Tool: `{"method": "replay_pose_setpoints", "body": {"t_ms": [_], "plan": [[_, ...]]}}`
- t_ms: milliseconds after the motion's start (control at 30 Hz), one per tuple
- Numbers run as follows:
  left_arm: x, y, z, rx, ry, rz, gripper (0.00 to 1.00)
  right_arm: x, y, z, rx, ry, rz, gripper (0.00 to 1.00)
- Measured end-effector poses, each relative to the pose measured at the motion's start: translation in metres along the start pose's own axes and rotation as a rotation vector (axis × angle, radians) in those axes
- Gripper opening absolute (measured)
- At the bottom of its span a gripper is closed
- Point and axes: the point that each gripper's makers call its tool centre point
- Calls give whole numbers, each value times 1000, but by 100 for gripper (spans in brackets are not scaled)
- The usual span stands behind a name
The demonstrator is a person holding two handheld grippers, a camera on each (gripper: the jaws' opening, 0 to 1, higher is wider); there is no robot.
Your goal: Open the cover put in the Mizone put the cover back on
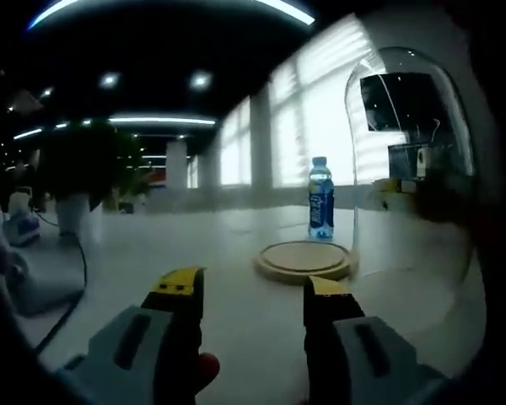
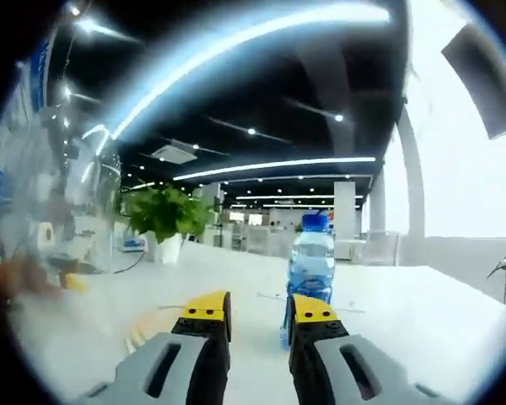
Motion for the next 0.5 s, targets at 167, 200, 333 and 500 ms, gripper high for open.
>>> {"method": "replay_pose_setpoints", "body": {"t_ms": [167,200,333,500], "plan": [[-1,1,-1,2,4,-8,38,-3,19,19,28,-29,-7,23],[-3,1,-3,-1,7,-11,38,-3,24,23,33,-31,-1,25],[-9,0,-2,13,-5,-8,38,3,49,38,33,-36,-21,25],[-11,0,-4,10,-5,-5,38,31,74,56,76,37,-121,28]]}}
Point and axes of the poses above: the point that each gripper's makers call its tool centre point, and the gripper's own axes: y roughly forward along the fingers, x roughly to its right, z roughly out of its top, and after that the axes turned 15 degrees about y, right-handed
